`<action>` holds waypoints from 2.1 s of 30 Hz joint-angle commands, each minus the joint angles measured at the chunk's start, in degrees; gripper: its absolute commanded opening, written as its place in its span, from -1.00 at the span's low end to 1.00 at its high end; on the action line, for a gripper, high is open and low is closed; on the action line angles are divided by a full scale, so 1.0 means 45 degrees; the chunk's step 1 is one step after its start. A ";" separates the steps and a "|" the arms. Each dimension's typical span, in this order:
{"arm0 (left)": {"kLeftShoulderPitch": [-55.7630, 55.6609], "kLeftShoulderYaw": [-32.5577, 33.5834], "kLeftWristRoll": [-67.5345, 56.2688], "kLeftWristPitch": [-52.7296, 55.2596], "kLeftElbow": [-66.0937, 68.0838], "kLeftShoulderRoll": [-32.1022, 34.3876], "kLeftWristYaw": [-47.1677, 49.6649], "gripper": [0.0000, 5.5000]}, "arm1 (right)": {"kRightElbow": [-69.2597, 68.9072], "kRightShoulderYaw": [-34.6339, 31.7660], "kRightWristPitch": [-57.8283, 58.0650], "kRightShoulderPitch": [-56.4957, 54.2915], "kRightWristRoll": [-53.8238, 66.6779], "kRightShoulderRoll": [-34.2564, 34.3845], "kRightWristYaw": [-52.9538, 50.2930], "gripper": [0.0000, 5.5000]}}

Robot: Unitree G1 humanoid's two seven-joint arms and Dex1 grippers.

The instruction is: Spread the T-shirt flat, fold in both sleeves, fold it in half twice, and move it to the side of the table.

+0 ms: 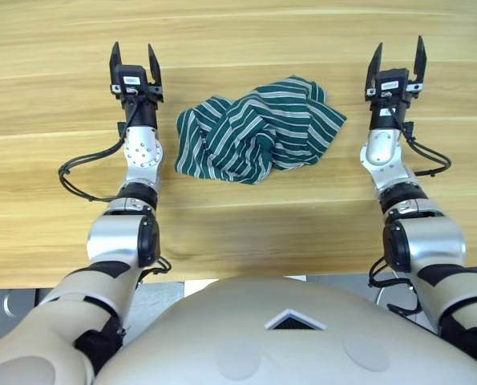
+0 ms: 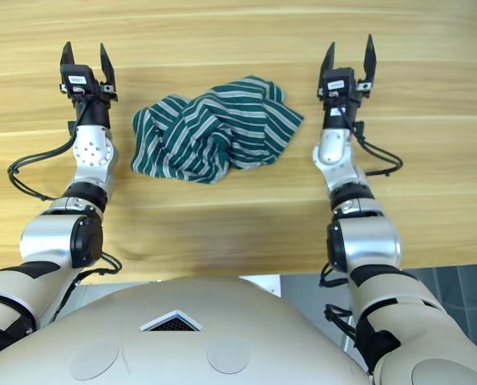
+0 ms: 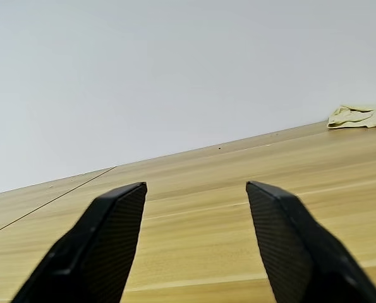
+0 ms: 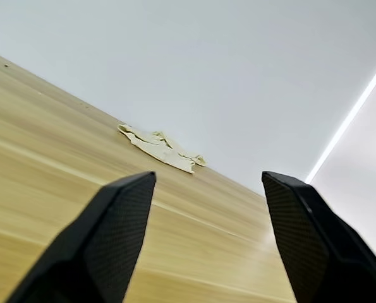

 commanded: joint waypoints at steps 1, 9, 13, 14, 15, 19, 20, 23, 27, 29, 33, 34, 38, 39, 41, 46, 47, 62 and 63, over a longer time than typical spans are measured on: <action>-0.0393 -0.0101 0.0003 0.0124 0.0107 -0.0028 -0.0087 0.07 | 0.0130 0.0317 0.0218 -0.0062 -0.0251 0.0057 0.0263 0.13; -0.0473 0.0418 -0.0913 0.0697 0.0260 -0.0310 -0.0989 0.07 | 0.0309 -0.0229 -0.0109 -0.0144 0.0946 0.0406 0.1362 0.13; -0.0708 0.1334 -0.2384 0.1875 0.0370 -0.0415 -0.2252 0.07 | 0.0201 -0.2314 0.0238 -0.0263 0.4581 0.1177 0.5190 0.13; -0.0699 0.1369 -0.2451 0.1882 0.0344 -0.0410 -0.2361 0.07 | 0.0157 -0.2623 0.0340 -0.0265 0.5093 0.1233 0.5806 0.13; -0.0659 0.1245 -0.2236 0.1942 0.0333 -0.0341 -0.2134 0.07 | 0.0142 -0.2784 0.0352 -0.0256 0.5322 0.1222 0.6115 0.13; -0.0514 0.1030 -0.1530 0.1067 0.0226 -0.0158 -0.0978 0.07 | 0.0070 -0.2614 -0.0074 -0.0152 0.4609 0.0990 0.5548 0.13; -0.0504 0.1033 -0.1433 0.0725 0.0213 -0.0154 -0.0729 0.07 | 0.0073 -0.2633 -0.0079 -0.0133 0.4545 0.0994 0.5473 0.13; -0.0527 0.1176 -0.1641 0.0094 0.0250 -0.0300 -0.0778 0.07 | 0.0161 -0.2845 0.0076 -0.0177 0.4670 0.1041 0.5610 0.13; -0.0631 0.1406 -0.2148 0.0522 0.0442 -0.0512 -0.1648 0.07 | 0.0145 -0.2812 -0.0122 -0.0094 0.4504 0.1022 0.5449 0.13; -0.0620 0.1390 -0.2237 0.0628 0.0444 -0.0523 -0.2188 0.07 | 0.0142 -0.2732 -0.0108 -0.0115 0.4390 0.1028 0.5415 0.13; -0.0661 0.1466 -0.2447 0.0829 0.0354 -0.0626 -0.3032 0.07 | 0.0093 -0.2558 -0.0073 -0.0132 0.4167 0.1153 0.5610 0.13; -0.0691 0.1488 -0.2520 0.0924 0.0362 -0.0639 -0.3158 0.07 | 0.0107 -0.2490 -0.0039 -0.0146 0.4041 0.1145 0.5547 0.13; -0.0697 0.1526 -0.2681 0.1388 0.0373 -0.0684 -0.3577 0.07 | 0.0307 -0.2551 0.0444 -0.0329 0.4111 0.1154 0.5645 0.13; -0.0707 0.1598 -0.2765 0.1513 0.0365 -0.0708 -0.3624 0.07 | 0.0335 -0.2534 0.0505 -0.0360 0.4054 0.1114 0.5565 0.13; -0.0728 0.1721 -0.2929 0.1702 0.0363 -0.0742 -0.3818 0.07 | 0.0357 -0.2467 0.0512 -0.0365 0.3902 0.1038 0.5389 0.13; -0.0586 0.1300 -0.2351 0.1337 0.0270 -0.0651 -0.3351 0.07 | 0.0344 -0.2386 0.0400 -0.0367 0.3679 0.1030 0.5149 0.13; -0.0575 0.1243 -0.2238 0.1180 0.0267 -0.0625 -0.3177 0.07 | 0.0343 -0.2376 0.0377 -0.0368 0.3616 0.1028 0.5100 0.13; 0.9250 -0.3183 -0.0118 0.1061 -1.5907 0.4710 -0.9608 0.07 | -1.2739 -0.0363 0.0123 0.8826 -0.1222 -0.5079 0.7922 0.13; 0.9844 -0.3288 0.0126 0.1222 -1.6554 0.5097 -0.9987 0.07 | -1.3566 -0.0377 0.0402 0.9393 -0.1086 -0.5468 0.8546 0.13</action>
